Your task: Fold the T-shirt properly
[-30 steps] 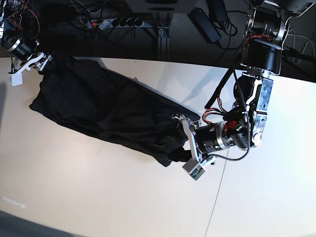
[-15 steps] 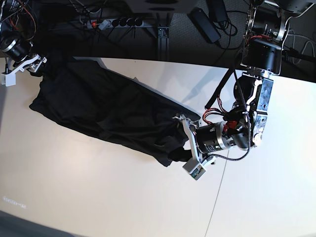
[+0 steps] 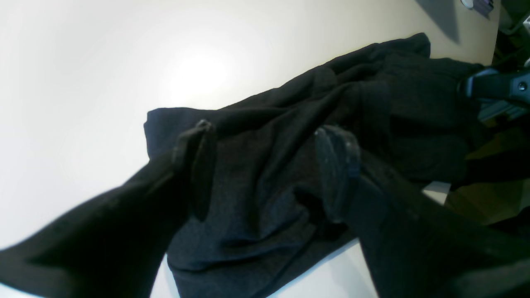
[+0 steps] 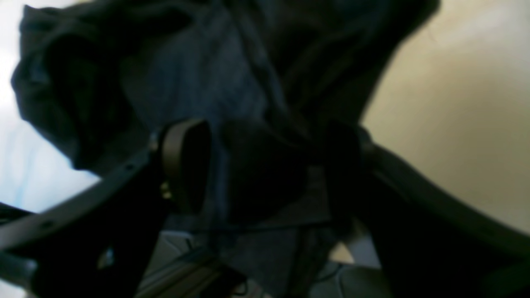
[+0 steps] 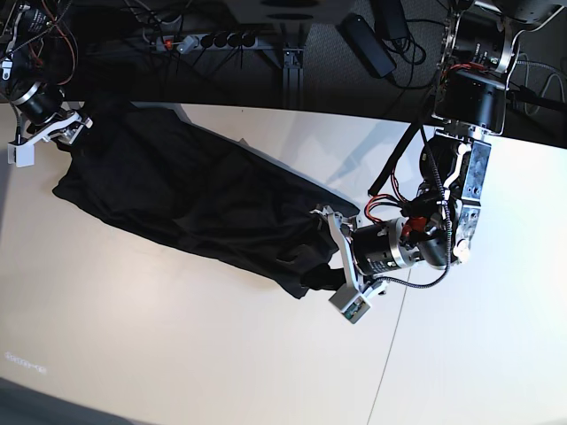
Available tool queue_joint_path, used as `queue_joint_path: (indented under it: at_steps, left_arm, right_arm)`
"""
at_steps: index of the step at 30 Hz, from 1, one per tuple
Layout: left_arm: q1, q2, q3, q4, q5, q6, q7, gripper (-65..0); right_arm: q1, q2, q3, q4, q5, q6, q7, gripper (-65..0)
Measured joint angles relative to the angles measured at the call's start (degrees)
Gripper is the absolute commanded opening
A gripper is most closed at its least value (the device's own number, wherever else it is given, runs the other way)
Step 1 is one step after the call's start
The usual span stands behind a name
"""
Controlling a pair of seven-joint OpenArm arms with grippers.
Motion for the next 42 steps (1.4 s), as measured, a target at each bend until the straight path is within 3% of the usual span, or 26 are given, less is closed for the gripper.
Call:
queue_joint_path:
  at_steps: [14, 18, 28, 31, 36, 42]
  left_arm:
    - [0.0, 0.0, 0.0, 0.0, 0.0, 0.0, 0.0, -24.5]
    - [0.0, 0.0, 0.0, 0.0, 0.0, 0.0, 0.0, -24.5]
    - [0.0, 0.0, 0.0, 0.0, -0.9, 0.0, 0.2, -24.5]
    - [0.0, 0.0, 0.0, 0.0, -0.9, 0.0, 0.2, -24.5]
    - [0.0, 0.0, 0.0, 0.0, -1.0, 0.0, 0.4, -24.5]
    - [0.0, 0.0, 0.0, 0.0, -0.9, 0.0, 0.4, -24.5]
  right_arm:
    - [0.0, -0.1, 0.1, 0.0, -6.3, -0.4, 1.9, -21.5]
    - [0.0, -0.1, 0.1, 0.0, -10.6, -0.5, 3.6, -21.5]
    - [0.0, -0.2, 0.1, -0.3, -12.1, -0.5, 3.9, -21.5]
    - [0.1, -0.2, 0.1, -3.0, -11.2, -0.5, 5.9, -21.5]
    - [0.8, 0.1, -0.1, -8.6, -4.8, -0.6, 8.0, -21.5]
    - [1.5, -1.2, -0.6, -9.9, -3.2, -0.6, 7.2, -21.5]
